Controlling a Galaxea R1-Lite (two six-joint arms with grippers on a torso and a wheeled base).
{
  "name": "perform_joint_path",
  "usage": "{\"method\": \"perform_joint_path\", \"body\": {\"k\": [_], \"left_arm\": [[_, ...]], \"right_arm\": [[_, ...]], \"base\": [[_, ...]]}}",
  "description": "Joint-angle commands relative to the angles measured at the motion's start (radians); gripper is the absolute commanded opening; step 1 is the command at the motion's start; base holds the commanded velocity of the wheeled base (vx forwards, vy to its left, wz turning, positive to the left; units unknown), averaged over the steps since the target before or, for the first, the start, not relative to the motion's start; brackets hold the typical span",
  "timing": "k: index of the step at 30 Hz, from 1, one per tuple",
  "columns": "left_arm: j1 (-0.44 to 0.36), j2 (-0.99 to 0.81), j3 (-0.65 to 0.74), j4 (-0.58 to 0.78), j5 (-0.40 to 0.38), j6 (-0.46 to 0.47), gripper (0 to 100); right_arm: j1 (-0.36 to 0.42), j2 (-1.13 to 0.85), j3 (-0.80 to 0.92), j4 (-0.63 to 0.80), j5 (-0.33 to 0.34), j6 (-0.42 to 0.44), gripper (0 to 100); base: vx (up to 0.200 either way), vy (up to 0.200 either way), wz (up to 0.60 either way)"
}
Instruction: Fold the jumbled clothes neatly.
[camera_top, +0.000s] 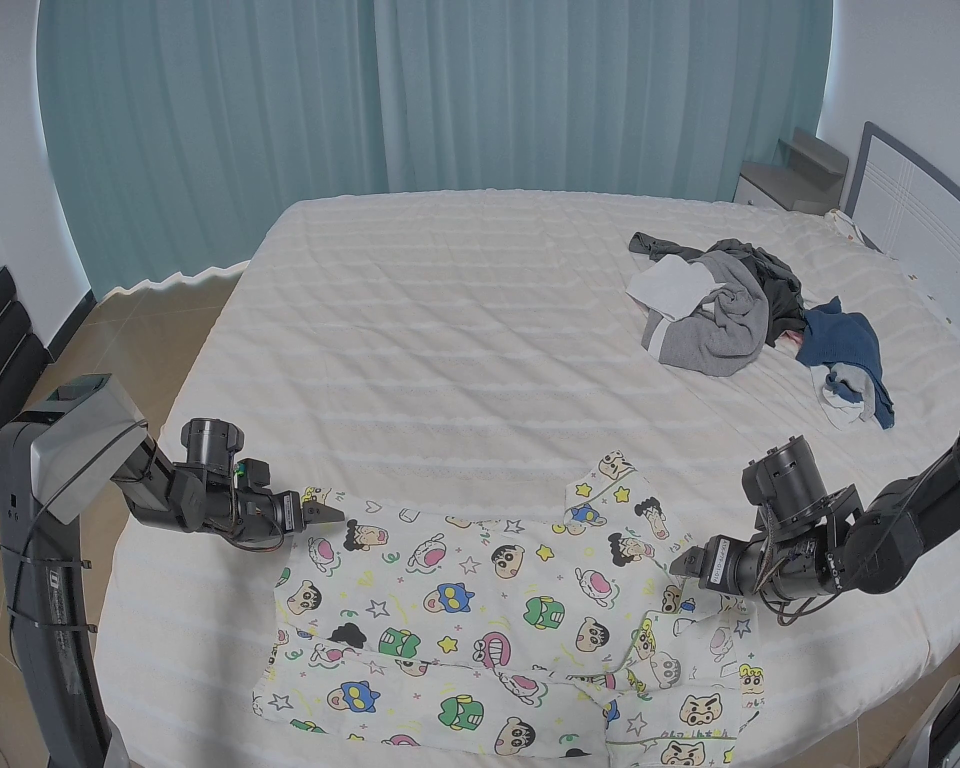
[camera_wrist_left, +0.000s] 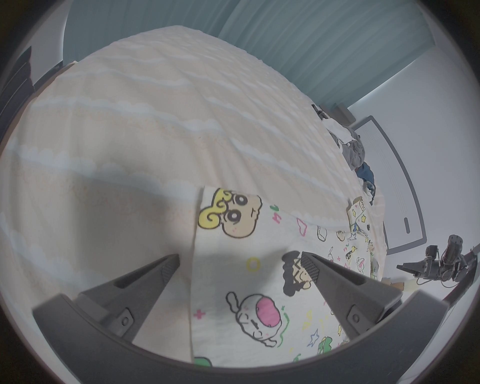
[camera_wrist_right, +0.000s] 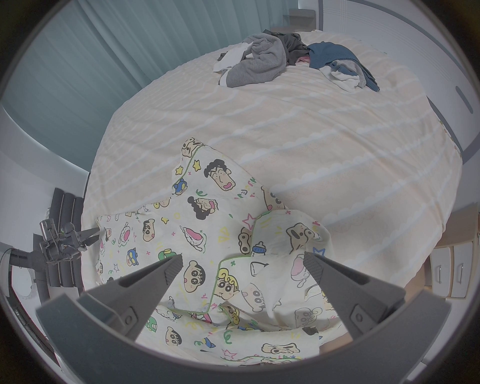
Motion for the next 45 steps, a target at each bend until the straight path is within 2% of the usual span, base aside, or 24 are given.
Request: {"method": "perform_joint_path", "body": {"k": [1,10,11,16,18,23,31,42,45], "left_arm": [[0.001,0.019,-0.027,-0.006,0.000,-0.003,100],[-0.021,0.034,-0.032,-0.006,-0.028,0.002,100],[-0.024,0.034,-0.032,-0.008,-0.037,0.002,0],[-0.030,0.032,-0.027,-0.019,-0.048,0.000,0],[-0.027,0.029,-0.023,-0.020,-0.046,0.004,0],[0.002,-0.012,0.000,-0.020,-0.039,0.004,0],[0.043,-0.070,0.012,-0.019,-0.031,0.005,0],[0.047,-0.075,0.038,-0.020,-0.008,0.007,0],[0.042,-0.075,0.045,-0.020,-0.008,0.007,0]], "right_arm": [[0.008,-0.007,0.000,0.000,-0.001,-0.001,100],[0.008,-0.010,0.001,0.000,0.001,0.002,100],[0.003,-0.007,-0.002,-0.002,0.001,0.001,100],[-0.063,0.035,-0.036,-0.003,0.001,-0.010,100],[-0.116,0.076,-0.083,-0.002,0.009,-0.030,100],[-0.216,0.181,-0.148,-0.003,0.025,-0.140,100],[-0.216,0.323,-0.303,-0.002,0.058,-0.200,100],[-0.217,0.466,-0.455,-0.028,0.191,-0.202,100],[-0.219,0.487,-0.470,-0.083,0.225,-0.202,100]], "base": [[0.000,0.000,0.00],[0.000,0.000,0.00],[0.000,0.000,0.00],[0.000,0.000,0.00],[0.000,0.000,0.00],[0.000,0.000,0.00],[0.000,0.000,0.00],[0.000,0.000,0.00],[0.000,0.000,0.00]]}}
